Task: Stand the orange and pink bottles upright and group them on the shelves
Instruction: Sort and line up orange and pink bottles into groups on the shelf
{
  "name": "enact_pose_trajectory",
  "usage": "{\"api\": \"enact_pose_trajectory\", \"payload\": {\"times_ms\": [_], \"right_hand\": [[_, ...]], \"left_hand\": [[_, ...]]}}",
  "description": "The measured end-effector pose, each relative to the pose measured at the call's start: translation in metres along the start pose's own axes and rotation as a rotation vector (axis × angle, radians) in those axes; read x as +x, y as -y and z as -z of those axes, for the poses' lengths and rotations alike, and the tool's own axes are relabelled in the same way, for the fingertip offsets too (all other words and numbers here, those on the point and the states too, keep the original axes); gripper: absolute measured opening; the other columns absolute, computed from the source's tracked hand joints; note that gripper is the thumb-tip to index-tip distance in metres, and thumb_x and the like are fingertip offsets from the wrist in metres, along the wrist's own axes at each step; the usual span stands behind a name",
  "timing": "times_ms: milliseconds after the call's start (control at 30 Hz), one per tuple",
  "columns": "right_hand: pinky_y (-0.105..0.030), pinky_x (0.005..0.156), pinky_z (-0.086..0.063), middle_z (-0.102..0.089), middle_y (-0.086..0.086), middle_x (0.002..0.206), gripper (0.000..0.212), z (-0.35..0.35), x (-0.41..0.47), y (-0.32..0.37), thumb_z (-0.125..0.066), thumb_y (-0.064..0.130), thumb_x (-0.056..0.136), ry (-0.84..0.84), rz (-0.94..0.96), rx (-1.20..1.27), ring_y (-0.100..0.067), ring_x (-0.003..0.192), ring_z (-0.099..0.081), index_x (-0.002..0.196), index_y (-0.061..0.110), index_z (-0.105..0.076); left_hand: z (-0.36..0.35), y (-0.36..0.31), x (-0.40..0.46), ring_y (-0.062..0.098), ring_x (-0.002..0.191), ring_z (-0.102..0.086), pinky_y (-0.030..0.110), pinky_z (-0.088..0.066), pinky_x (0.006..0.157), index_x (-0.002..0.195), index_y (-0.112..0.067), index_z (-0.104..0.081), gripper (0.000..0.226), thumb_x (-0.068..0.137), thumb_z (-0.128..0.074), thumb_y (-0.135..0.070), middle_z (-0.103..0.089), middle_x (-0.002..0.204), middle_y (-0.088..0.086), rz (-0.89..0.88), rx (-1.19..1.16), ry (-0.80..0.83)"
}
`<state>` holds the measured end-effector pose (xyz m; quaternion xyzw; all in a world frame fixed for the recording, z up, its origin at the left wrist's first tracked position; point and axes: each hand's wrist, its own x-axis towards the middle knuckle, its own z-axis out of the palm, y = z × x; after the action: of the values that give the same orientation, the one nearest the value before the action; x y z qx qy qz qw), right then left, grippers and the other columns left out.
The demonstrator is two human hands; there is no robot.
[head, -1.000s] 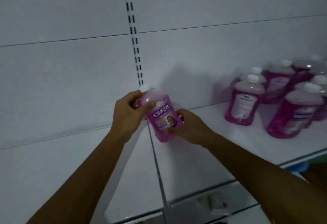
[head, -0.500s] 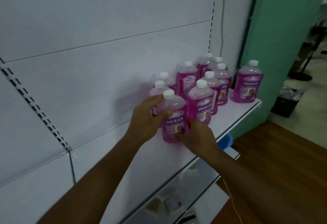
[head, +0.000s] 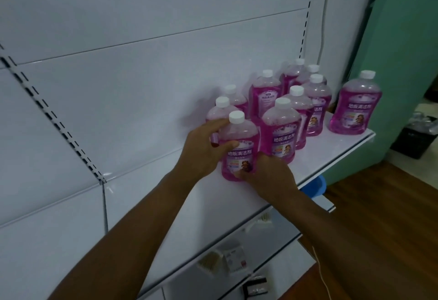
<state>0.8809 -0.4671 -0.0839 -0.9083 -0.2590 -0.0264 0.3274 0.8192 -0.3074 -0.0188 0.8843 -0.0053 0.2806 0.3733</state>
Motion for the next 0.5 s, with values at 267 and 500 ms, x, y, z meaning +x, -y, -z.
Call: {"api": "enact_pose_trajectory", "payload": {"times_ms": [267,500], "right_hand": [[-0.041,0.081,-0.055,-0.066,-0.007,0.101,0.053,0.003,-0.005,0.003,-0.071,0.045,0.080,0.049,0.012,0.049,-0.025,0.091,-0.065,0.114,0.008,-0.056],[-0.033,0.079,-0.049,-0.060,-0.002,0.102,0.044,0.022,-0.035,0.000,-0.064,0.045,0.086,-0.022,0.069,-0.015,-0.022,0.091,-0.061,0.114,0.014,-0.048]], "left_hand": [[-0.003,-0.010,-0.012,0.003,0.112,-0.051,0.007,-0.039,0.095,0.137,-0.016,-0.051,0.059,0.084,-0.071,-0.030,-0.057,0.129,-0.009,0.014,0.034,-0.043],[0.004,-0.003,-0.044,0.003,0.113,-0.050,0.023,-0.048,0.091,0.146,-0.025,-0.034,0.081,0.077,-0.075,-0.037,-0.048,0.142,-0.009,0.252,0.026,-0.119]]}}
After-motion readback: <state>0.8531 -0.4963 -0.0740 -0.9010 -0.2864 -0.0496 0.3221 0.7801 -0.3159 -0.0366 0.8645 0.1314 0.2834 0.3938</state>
